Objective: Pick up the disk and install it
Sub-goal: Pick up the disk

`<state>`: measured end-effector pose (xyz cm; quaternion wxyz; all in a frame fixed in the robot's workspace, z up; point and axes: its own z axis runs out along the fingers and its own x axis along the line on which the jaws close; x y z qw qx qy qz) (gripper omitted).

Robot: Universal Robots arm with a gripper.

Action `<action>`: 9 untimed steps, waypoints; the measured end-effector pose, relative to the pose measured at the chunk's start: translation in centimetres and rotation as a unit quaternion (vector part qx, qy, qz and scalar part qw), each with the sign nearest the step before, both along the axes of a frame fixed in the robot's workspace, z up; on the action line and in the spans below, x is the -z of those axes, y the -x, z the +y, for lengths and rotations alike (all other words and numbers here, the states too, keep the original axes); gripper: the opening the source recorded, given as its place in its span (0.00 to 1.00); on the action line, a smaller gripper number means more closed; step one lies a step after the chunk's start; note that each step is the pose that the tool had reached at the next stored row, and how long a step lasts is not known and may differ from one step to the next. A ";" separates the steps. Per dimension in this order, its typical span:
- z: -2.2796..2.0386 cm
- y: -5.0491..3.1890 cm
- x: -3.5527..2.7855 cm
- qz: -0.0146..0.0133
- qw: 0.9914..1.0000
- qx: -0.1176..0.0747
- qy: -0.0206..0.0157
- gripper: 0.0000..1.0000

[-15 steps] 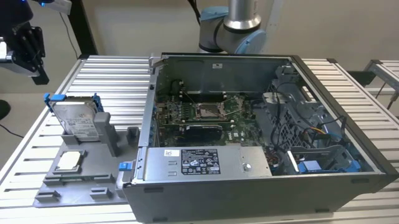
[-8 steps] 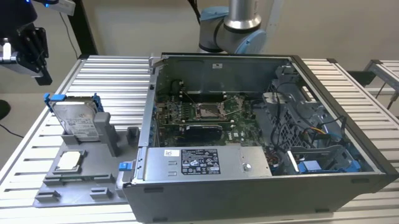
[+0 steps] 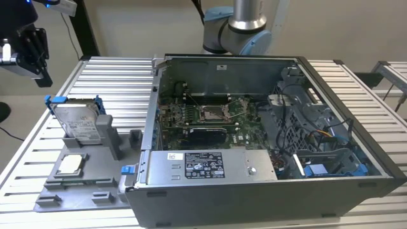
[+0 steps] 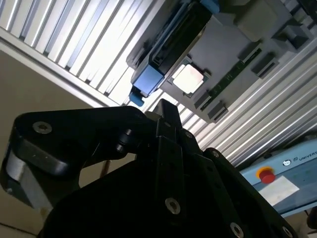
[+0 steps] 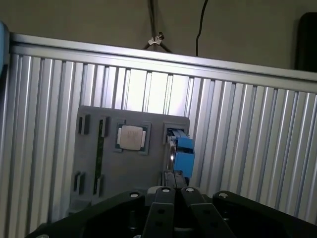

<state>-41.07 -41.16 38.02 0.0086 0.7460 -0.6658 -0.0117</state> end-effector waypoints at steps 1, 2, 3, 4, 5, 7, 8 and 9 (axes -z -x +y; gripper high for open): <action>0.00 0.00 0.00 0.001 1.000 0.000 0.000 0.00; 0.00 0.00 0.00 0.001 1.000 0.000 0.000 0.00; 0.00 0.00 0.00 0.002 1.000 0.000 0.000 0.00; 0.00 0.00 -0.01 0.002 1.000 0.000 0.000 0.00; 0.00 0.00 0.00 0.003 1.000 0.000 0.000 0.00; 0.00 0.00 0.00 0.004 1.000 0.000 0.000 0.00; 0.00 0.00 0.00 0.004 1.000 0.000 0.000 0.00; 0.00 0.00 0.00 0.005 1.000 0.000 0.000 0.00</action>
